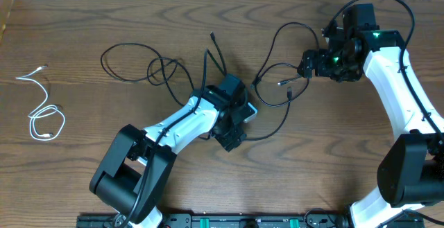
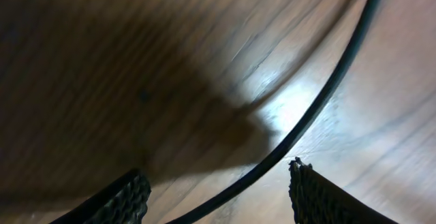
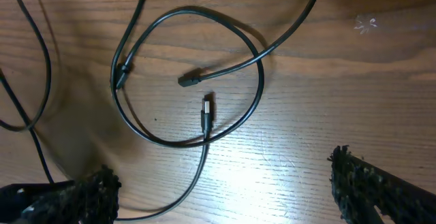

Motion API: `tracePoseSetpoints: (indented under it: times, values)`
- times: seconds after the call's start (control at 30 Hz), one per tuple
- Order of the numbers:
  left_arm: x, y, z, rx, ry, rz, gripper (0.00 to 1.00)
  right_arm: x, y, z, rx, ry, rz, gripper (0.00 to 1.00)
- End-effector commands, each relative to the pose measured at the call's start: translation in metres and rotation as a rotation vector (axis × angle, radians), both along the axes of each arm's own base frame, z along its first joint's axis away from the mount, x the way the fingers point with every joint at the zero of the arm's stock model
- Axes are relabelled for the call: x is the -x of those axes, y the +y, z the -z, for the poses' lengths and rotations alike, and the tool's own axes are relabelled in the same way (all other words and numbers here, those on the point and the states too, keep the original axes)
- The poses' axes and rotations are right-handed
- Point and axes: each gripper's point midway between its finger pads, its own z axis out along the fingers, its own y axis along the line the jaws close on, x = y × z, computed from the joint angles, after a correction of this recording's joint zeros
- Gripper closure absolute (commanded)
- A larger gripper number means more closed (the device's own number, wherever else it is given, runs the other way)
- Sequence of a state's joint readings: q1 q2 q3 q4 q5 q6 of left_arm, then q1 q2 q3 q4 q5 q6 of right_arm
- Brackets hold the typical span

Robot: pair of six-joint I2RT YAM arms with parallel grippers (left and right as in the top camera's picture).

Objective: Untangle cables

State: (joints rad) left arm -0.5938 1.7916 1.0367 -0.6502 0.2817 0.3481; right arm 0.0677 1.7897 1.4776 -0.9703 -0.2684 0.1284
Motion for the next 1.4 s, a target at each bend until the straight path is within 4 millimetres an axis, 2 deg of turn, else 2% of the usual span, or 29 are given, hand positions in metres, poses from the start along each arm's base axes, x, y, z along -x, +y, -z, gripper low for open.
tracePoseSetpoints:
  times: [0.0,0.27,0.33,0.5,0.53,0.6,0.73,0.9,1.1,1.27,1.37]
  values:
    - [0.001,0.006,0.007,-0.034,-0.004,0.017,0.34,0.001,0.0,0.0,0.005,-0.003,-0.01,0.02]
    - [-0.006,0.01,0.022,-0.066,-0.035,0.013,0.45,-0.002,0.001,-0.001,-0.001,-0.014,-0.011,0.02]
    - [-0.006,0.01,0.024,-0.068,-0.033,0.013,0.51,-0.002,0.001,-0.001,-0.002,-0.017,-0.011,0.03]
    - [-0.008,0.014,0.024,-0.091,-0.047,0.01,0.87,-0.002,0.001,-0.001,-0.002,-0.017,-0.011,0.03]
    - [-0.009,0.016,0.024,-0.098,-0.051,0.004,0.92,-0.002,0.001,-0.001,-0.002,-0.017,-0.011,0.03]
    - [-0.011,0.016,0.018,-0.102,-0.059,-0.022,0.92,-0.002,0.001,-0.001,-0.002,-0.018,-0.011,0.03]
    - [-0.021,0.01,-0.016,-0.066,-0.1,-0.088,0.92,-0.002,0.001,-0.001,-0.002,-0.017,-0.011,0.03]
    - [-0.038,-0.002,-0.085,0.063,-0.213,-0.254,0.92,-0.002,0.001,-0.001,-0.002,-0.017,-0.011,0.03]
    - [-0.034,0.001,-0.152,0.218,-0.305,-0.419,0.92,-0.002,0.001,-0.001,-0.002,-0.018,-0.012,0.03]
    - [-0.031,0.006,-0.193,0.311,-0.404,-0.426,0.92,-0.002,0.002,-0.001,-0.003,-0.018,-0.012,0.03]
    - [-0.033,0.013,-0.204,0.314,-0.452,-0.442,0.92,-0.002,0.003,-0.001,-0.013,-0.017,-0.015,0.03]
